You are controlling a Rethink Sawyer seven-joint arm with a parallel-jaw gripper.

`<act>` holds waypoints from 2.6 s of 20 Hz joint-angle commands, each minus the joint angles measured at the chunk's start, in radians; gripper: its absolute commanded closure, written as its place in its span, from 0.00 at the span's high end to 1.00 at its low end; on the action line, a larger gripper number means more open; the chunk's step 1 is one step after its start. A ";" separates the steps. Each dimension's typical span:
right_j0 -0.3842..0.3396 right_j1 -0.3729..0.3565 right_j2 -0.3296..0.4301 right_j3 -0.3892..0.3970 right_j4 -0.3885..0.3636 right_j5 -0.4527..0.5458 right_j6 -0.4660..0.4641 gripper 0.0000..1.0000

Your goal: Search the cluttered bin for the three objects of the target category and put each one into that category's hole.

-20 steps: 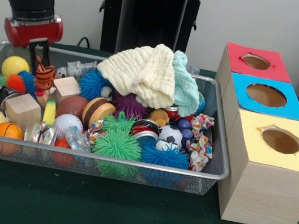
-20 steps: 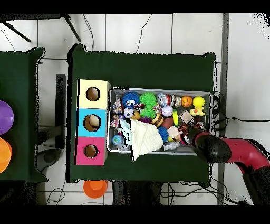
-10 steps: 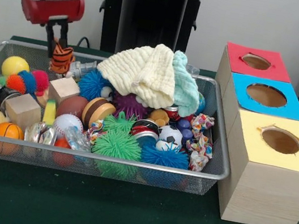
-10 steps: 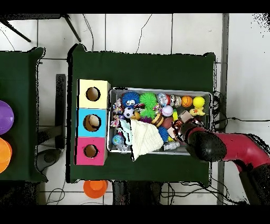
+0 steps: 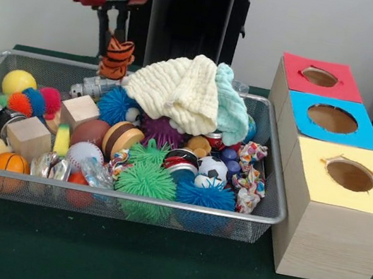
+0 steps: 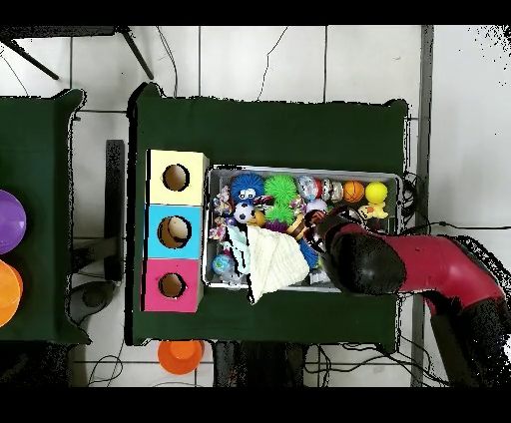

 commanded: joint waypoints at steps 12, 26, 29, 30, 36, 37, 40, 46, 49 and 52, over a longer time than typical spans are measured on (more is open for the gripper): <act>0.250 -0.162 -0.169 0.144 0.209 0.115 0.272 0.00; 0.456 -0.178 -0.305 0.164 0.346 0.080 0.337 0.00; 0.505 -0.167 -0.338 0.165 0.360 0.072 0.355 0.00; 0.521 -0.163 -0.350 0.168 0.364 0.066 0.361 0.00; 0.611 -0.144 -0.416 0.184 0.380 0.040 0.392 0.00; 0.624 -0.143 -0.426 0.190 0.381 0.033 0.397 0.00; 0.659 -0.136 -0.451 0.205 0.388 0.006 0.414 0.00; 0.713 -0.131 -0.481 0.225 0.410 -0.038 0.445 0.00; 0.744 -0.122 -0.500 0.231 0.412 -0.057 0.469 0.00; 0.764 -0.105 -0.517 0.237 0.412 -0.086 0.480 0.00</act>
